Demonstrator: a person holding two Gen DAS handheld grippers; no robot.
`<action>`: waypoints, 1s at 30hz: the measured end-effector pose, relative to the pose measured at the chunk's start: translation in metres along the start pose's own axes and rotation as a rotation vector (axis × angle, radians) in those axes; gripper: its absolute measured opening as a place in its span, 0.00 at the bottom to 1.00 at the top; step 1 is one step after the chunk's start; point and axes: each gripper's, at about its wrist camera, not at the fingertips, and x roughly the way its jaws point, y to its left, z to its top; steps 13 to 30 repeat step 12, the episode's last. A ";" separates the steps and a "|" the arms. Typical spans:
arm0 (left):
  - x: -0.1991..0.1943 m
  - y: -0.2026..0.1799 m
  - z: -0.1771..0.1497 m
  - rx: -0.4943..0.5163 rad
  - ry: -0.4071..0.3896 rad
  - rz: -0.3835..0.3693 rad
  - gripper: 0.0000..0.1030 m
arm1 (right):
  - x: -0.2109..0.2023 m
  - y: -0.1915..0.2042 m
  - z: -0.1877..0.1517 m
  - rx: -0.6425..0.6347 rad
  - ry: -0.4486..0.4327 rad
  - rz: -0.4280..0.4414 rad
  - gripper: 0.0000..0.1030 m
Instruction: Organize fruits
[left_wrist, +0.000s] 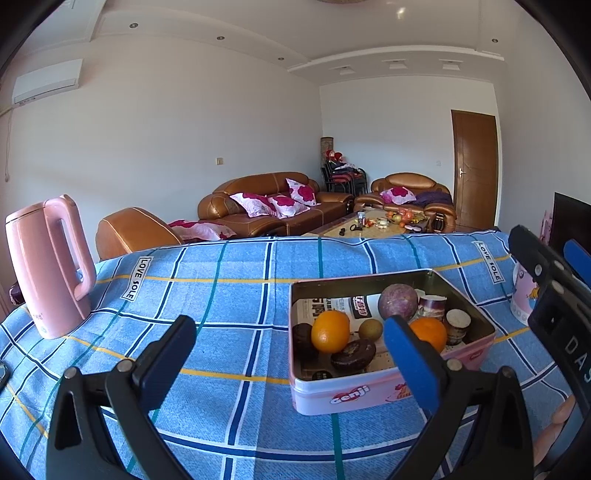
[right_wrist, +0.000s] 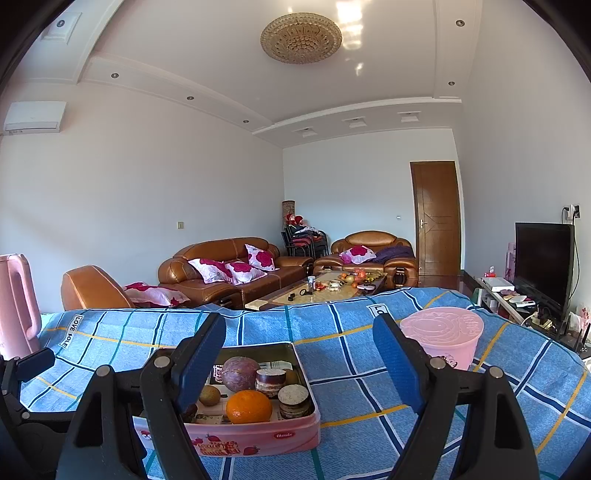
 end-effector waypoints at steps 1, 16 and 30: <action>0.000 0.000 0.000 0.000 0.002 0.000 1.00 | 0.000 0.000 0.000 0.000 0.002 -0.001 0.81; 0.002 0.000 0.000 -0.009 0.014 -0.009 1.00 | 0.003 -0.001 -0.001 0.003 0.019 -0.012 0.81; 0.002 0.000 0.000 -0.009 0.014 -0.009 1.00 | 0.003 -0.001 -0.001 0.003 0.019 -0.012 0.81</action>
